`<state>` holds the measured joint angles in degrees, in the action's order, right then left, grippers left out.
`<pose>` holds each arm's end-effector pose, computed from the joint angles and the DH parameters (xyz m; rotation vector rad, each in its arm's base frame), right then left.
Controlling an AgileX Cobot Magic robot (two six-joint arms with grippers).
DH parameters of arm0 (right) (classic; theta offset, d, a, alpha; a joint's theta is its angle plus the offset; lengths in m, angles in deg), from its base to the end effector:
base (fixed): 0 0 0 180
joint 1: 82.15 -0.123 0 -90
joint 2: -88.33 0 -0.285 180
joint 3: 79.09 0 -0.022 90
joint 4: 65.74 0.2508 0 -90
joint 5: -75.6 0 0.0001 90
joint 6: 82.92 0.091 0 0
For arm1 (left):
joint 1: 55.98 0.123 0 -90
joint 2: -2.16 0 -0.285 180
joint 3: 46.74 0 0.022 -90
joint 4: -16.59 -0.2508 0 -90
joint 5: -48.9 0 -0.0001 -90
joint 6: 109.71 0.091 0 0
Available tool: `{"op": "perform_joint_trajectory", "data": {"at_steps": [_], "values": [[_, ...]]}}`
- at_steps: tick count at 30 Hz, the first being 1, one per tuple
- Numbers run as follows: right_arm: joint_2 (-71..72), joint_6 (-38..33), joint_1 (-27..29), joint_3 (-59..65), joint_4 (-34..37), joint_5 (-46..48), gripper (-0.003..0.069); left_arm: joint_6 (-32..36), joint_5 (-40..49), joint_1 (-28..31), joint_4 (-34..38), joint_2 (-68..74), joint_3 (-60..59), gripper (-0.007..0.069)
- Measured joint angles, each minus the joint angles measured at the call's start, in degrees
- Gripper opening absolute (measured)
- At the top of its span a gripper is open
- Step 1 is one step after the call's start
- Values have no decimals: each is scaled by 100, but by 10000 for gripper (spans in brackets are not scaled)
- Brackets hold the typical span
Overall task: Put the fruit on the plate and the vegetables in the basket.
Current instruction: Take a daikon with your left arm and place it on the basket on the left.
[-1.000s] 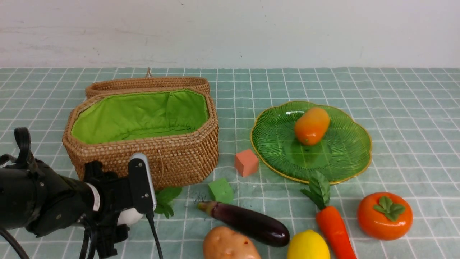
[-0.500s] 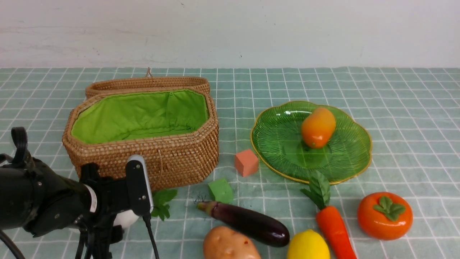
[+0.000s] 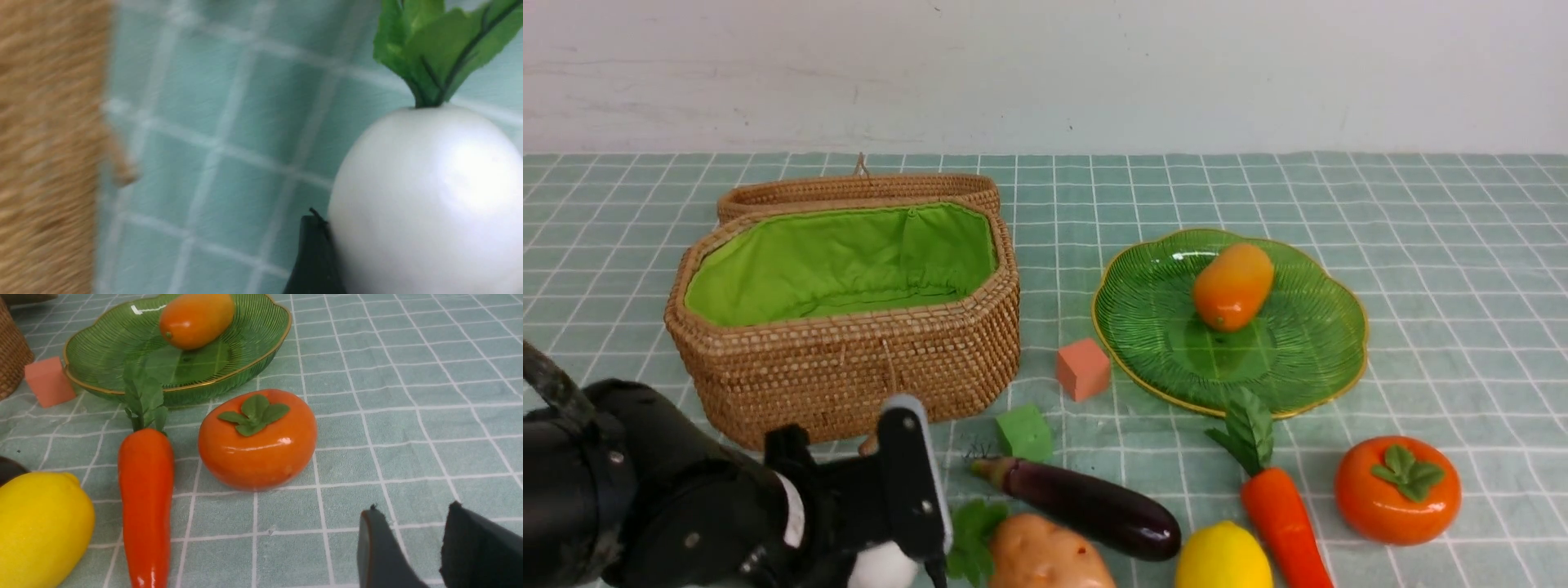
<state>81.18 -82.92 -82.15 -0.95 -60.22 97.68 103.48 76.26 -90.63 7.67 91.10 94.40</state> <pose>0.0522 0.0033 0.1739 0.0587 1.8723 0.0954 0.2051 -0.1339 0.1894 1.6442 2.1479 0.1304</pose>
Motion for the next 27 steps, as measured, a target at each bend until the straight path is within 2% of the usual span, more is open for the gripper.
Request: {"op": "perform_joint_trajectory", "data": {"at_steps": [3, 6, 7, 8, 9, 11, 15, 21, 27], "values": [[0, 0, 0, 0, 0, 0, 240, -89, 696, -327, 205, -13, 256, 489], [0, 0, 0, 0, 0, 0, 240, -256, 1830, -310, 578, -17, 890, 489], [0, 0, 0, 0, 0, 0, 240, -259, 1896, -285, 612, -17, 931, 489], [0, 0, 0, 0, 0, 0, 240, -275, 2321, -189, 720, -17, 1221, 489], [0, 0, 0, 0, 0, 0, 240, -276, 2376, -147, 751, -17, 1262, 489], [0, 0, 0, 0, 0, 0, 240, -276, 2967, 224, 828, -17, 1819, 489], [0, 0, 0, 0, 0, 0, 240, -276, 3268, 800, 842, -24, 2399, 489], [0, 0, 0, 0, 0, 0, 240, -212, 2933, 1487, 836, -24, 3150, 489], [0, 0, 0, 0, 0, 0, 240, -164, 1445, 1842, 695, -24, 3631, 489]]}}
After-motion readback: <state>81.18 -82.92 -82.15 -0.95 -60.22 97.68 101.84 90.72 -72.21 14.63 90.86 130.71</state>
